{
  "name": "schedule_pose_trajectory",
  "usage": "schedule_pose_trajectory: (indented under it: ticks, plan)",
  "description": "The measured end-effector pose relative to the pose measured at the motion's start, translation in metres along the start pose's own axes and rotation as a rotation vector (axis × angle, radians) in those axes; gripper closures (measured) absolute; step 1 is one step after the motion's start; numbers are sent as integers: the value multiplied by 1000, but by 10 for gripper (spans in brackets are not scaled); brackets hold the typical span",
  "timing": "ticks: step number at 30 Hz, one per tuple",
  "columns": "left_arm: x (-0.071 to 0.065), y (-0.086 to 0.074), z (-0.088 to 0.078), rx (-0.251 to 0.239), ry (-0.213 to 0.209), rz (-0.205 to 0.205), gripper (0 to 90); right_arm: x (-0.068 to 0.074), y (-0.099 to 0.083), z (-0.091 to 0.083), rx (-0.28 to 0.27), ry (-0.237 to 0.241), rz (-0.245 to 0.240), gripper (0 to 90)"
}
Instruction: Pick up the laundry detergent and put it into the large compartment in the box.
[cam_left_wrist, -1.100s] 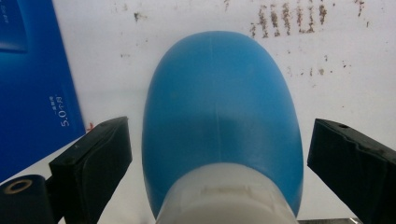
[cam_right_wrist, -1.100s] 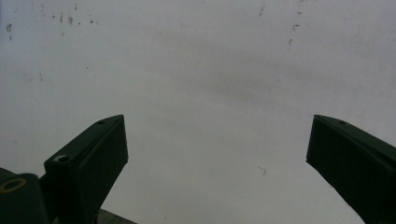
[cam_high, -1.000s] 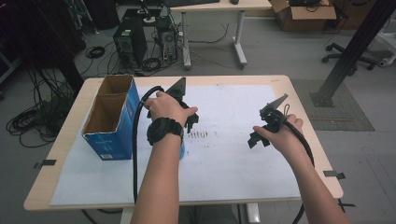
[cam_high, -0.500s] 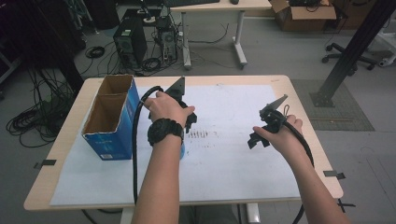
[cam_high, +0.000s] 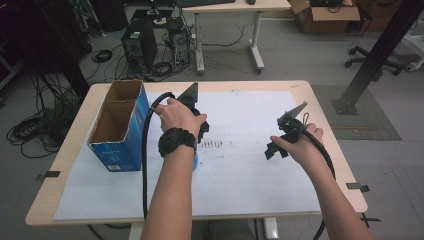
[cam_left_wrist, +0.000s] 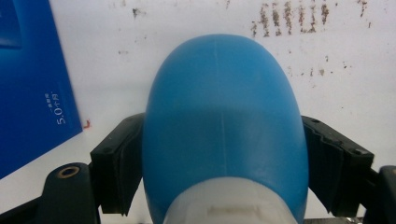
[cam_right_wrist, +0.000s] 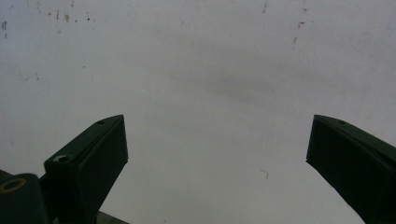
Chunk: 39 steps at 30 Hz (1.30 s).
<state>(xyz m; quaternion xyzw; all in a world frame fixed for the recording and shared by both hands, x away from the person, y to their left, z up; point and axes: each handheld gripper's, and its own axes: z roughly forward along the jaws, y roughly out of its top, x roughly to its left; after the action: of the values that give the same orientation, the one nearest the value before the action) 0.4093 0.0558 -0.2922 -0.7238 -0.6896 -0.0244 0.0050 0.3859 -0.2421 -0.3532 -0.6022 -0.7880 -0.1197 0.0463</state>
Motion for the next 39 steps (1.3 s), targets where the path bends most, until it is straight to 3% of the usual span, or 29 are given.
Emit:
schedule_pose_trajectory:
  ticks: [39]
  plan:
    - [3,5,-2,33,-18,-8,364,1,0,5,11,2,-3,53]
